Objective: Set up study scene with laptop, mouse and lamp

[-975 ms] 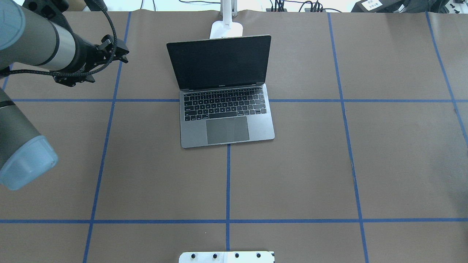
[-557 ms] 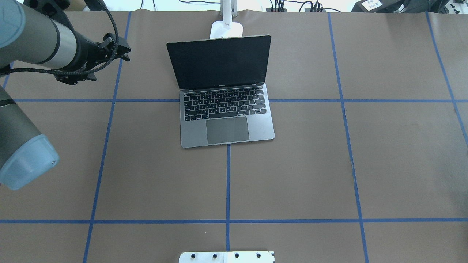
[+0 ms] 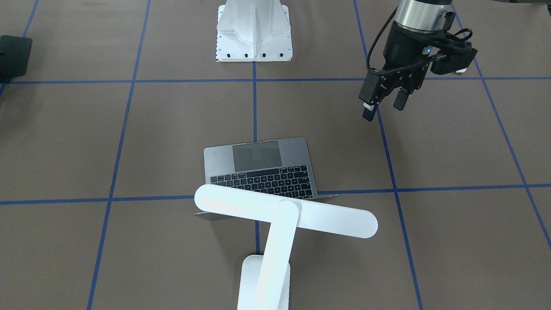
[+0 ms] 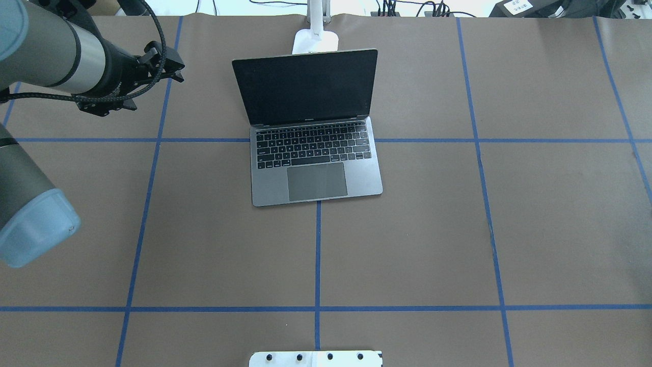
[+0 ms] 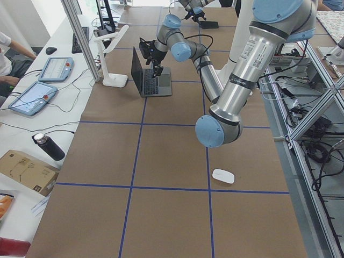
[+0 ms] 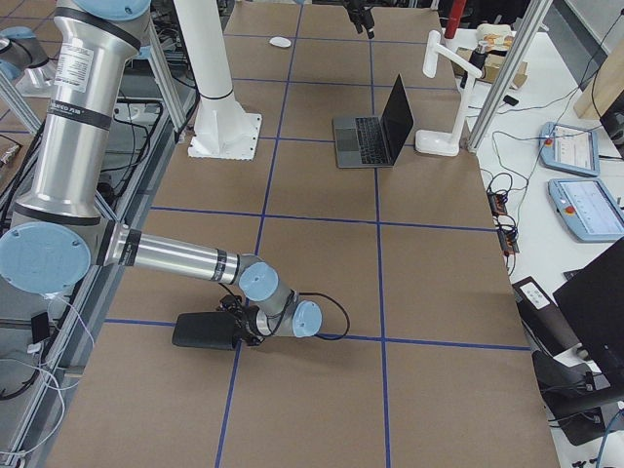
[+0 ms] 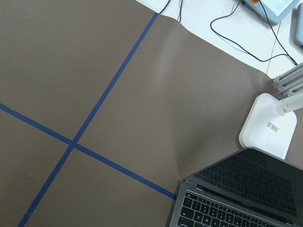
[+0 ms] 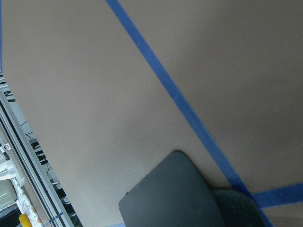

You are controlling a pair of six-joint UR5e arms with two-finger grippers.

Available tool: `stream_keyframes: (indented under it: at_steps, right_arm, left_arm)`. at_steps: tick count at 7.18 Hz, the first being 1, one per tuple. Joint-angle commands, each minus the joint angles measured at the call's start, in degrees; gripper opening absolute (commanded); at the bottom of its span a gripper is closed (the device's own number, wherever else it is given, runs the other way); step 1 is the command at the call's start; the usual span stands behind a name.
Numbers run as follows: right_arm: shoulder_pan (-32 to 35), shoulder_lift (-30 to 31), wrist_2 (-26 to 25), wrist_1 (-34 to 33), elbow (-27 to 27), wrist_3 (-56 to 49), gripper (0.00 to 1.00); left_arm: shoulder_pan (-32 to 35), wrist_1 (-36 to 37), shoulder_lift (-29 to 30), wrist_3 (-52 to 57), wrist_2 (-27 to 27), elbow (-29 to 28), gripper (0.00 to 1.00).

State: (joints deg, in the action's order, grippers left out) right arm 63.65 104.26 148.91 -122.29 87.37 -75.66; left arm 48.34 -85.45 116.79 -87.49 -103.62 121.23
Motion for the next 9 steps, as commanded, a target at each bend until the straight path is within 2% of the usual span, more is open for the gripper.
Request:
stream_keyframes:
  at_steps: [1,6,9]
  right_arm:
    - [-0.3,-1.7,0.4,-0.3,1.0,0.6,0.98]
    - [-0.1,1.3,-0.8,0.0,1.2,-2.2,0.98]
    - [-0.1,-0.2,-1.3,0.0,1.8,-1.9,0.98]
  left_arm:
    - [0.0,0.0,-0.1,-0.1,0.0,0.1,1.0]
    - [0.0,1.1,0.2,-1.2,-0.1,1.4,1.0]
    - [-0.1,1.1,0.1,-1.2,-0.1,1.4,1.0]
